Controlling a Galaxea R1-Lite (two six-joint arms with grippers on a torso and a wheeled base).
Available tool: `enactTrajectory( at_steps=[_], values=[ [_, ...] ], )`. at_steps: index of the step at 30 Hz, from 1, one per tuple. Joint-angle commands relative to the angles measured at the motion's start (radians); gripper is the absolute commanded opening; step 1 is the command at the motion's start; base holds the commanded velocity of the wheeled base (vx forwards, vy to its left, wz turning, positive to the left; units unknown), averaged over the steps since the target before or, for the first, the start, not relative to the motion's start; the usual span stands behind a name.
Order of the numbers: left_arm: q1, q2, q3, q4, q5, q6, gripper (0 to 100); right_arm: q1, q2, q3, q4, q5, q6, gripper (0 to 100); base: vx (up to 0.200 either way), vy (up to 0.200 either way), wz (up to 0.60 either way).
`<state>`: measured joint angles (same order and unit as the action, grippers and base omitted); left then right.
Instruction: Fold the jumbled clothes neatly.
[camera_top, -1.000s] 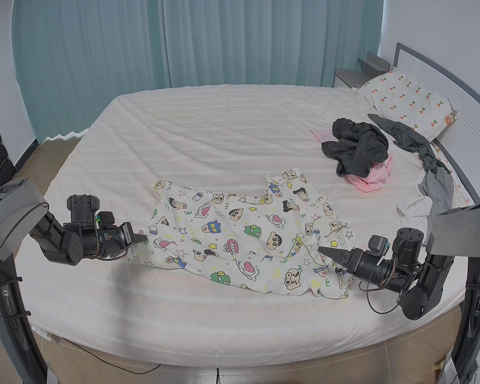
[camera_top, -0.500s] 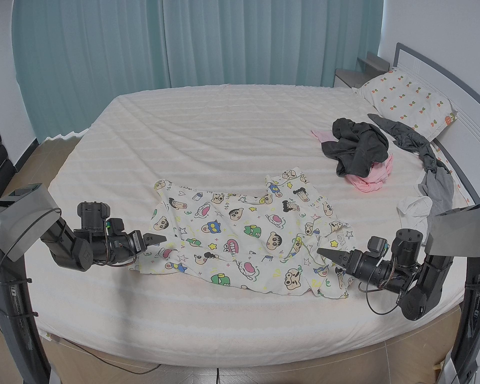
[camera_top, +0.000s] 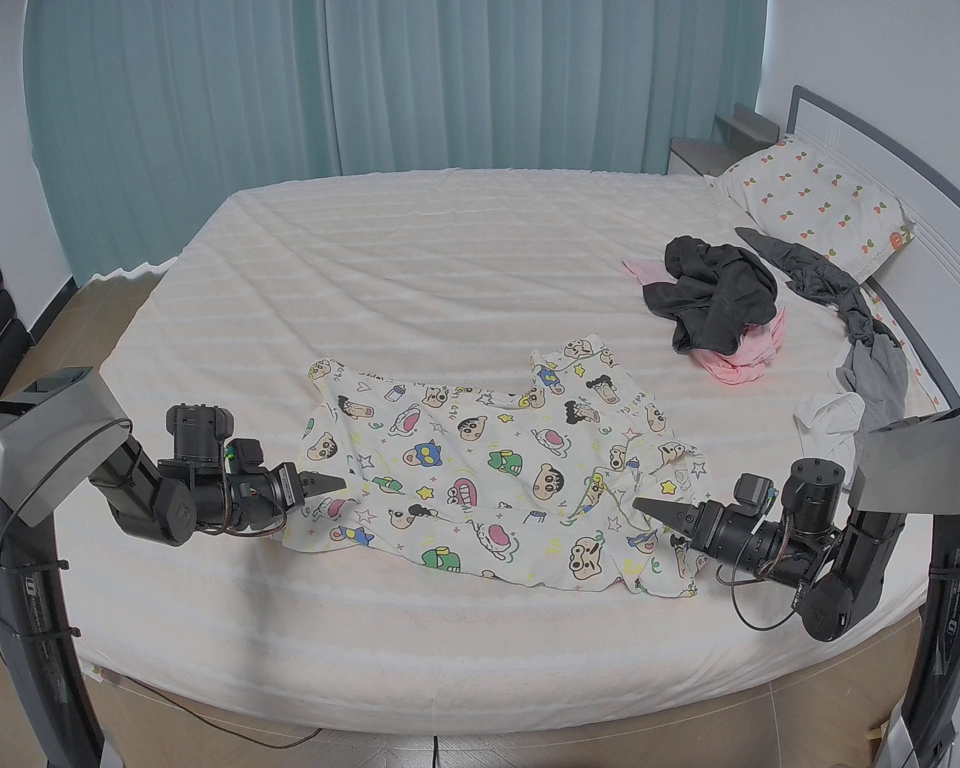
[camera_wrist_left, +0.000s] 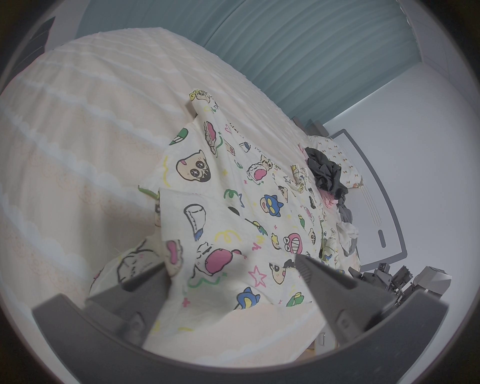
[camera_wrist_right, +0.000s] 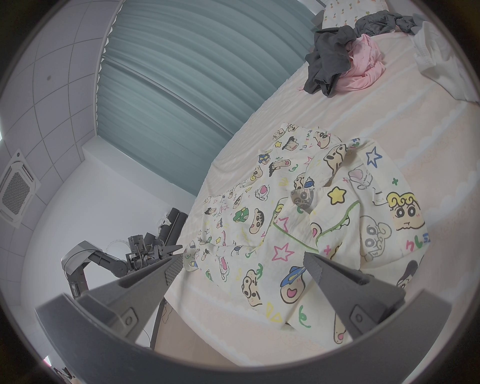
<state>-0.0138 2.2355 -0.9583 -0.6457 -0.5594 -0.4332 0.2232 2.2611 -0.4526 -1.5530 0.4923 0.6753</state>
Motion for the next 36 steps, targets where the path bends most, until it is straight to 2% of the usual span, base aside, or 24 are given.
enactTrajectory(
  at_steps=[1,10,16,19,24,32,36],
  values=[
    [0.009,-0.004,0.007,0.0,0.001,0.001,0,0.001,0.002,0.0,-0.015,0.0,0.0,100,0.0,0.0,0.0],
    [0.041,-0.007,-0.005,-0.002,0.009,0.007,0,0.001,0.002,0.0,-0.015,0.0,0.0,100,0.0,0.0,0.0],
    [0.052,-0.022,-0.031,-0.002,0.016,-0.056,0,0.001,0.003,0.0,-0.015,0.0,0.0,100,0.0,0.0,0.0],
    [0.057,-0.017,-0.066,-0.005,0.056,-0.107,0,0.001,0.003,0.0,-0.015,0.0,0.0,100,0.0,0.0,0.0],
    [0.061,0.018,-0.112,-0.003,0.145,-0.121,0,0.001,0.003,0.002,-0.015,-0.001,0.0,100,0.0,0.0,0.0],
    [0.061,0.062,-0.152,-0.003,0.153,-0.145,0,0.001,0.005,0.0,-0.015,-0.001,0.0,100,0.0,0.0,0.0],
    [0.061,0.084,-0.175,-0.003,0.185,-0.148,0,0.001,0.005,0.0,-0.015,-0.001,0.0,100,0.0,0.0,0.0]
  ],
)
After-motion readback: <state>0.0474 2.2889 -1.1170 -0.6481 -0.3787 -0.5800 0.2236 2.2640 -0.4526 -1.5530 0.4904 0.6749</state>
